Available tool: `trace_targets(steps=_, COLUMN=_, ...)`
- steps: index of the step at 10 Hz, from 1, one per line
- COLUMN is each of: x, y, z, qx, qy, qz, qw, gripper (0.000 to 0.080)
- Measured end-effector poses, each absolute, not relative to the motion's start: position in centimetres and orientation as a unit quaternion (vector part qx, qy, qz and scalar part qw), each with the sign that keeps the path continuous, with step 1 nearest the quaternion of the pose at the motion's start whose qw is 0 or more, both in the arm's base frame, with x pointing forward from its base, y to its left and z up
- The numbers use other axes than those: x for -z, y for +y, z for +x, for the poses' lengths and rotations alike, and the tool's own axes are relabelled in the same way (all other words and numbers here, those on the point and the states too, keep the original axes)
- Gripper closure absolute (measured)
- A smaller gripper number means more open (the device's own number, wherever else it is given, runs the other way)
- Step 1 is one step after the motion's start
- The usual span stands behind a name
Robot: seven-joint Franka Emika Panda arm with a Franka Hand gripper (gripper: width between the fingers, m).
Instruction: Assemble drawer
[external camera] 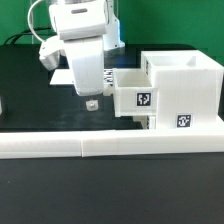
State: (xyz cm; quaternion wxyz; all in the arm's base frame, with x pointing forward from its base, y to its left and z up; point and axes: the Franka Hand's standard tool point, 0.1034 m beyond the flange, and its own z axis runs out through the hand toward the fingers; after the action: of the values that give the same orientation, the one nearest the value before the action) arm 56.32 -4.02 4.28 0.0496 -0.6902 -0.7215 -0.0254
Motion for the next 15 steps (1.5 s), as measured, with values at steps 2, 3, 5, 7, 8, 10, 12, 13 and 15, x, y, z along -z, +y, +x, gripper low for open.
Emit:
trace_targets(steps=2, x=-4.4, y=-4.0, z=56.1, qx=0.024, qy=-0.717, qz=-0.695, qw=0.050, gripper=0.0150)
trace_targets(steps=3, x=-4.4, y=-3.6, z=55.7, qx=0.022, qy=-0.711, qz=-0.701, qw=0.052, gripper=0.0150)
trace_targets(steps=5, x=-4.2, y=-2.7, z=54.6, qx=0.017, qy=-0.707, qz=-0.704, qw=0.059, gripper=0.0150)
trace_targets(steps=7, x=-4.0, y=-1.4, z=54.1, qx=0.015, qy=-0.691, qz=-0.720, qw=0.064, gripper=0.0150)
trace_targets(steps=8, x=-4.1, y=-0.5, z=54.2, qx=0.015, qy=-0.682, qz=-0.728, qw=0.065, gripper=0.0150)
trace_targets(steps=10, x=-4.5, y=1.5, z=55.5, qx=0.020, qy=-0.670, qz=-0.740, qw=0.064, gripper=0.0150)
trace_targets(steps=12, x=-4.6, y=3.1, z=56.3, qx=0.023, qy=-0.657, qz=-0.751, qw=0.062, gripper=0.0150)
trace_targets(steps=13, x=-4.6, y=3.8, z=56.5, qx=0.023, qy=-0.653, qz=-0.754, qw=0.062, gripper=0.0150)
trace_targets(steps=15, x=-4.4, y=2.8, z=56.4, qx=0.021, qy=-0.656, qz=-0.752, qw=0.060, gripper=0.0150)
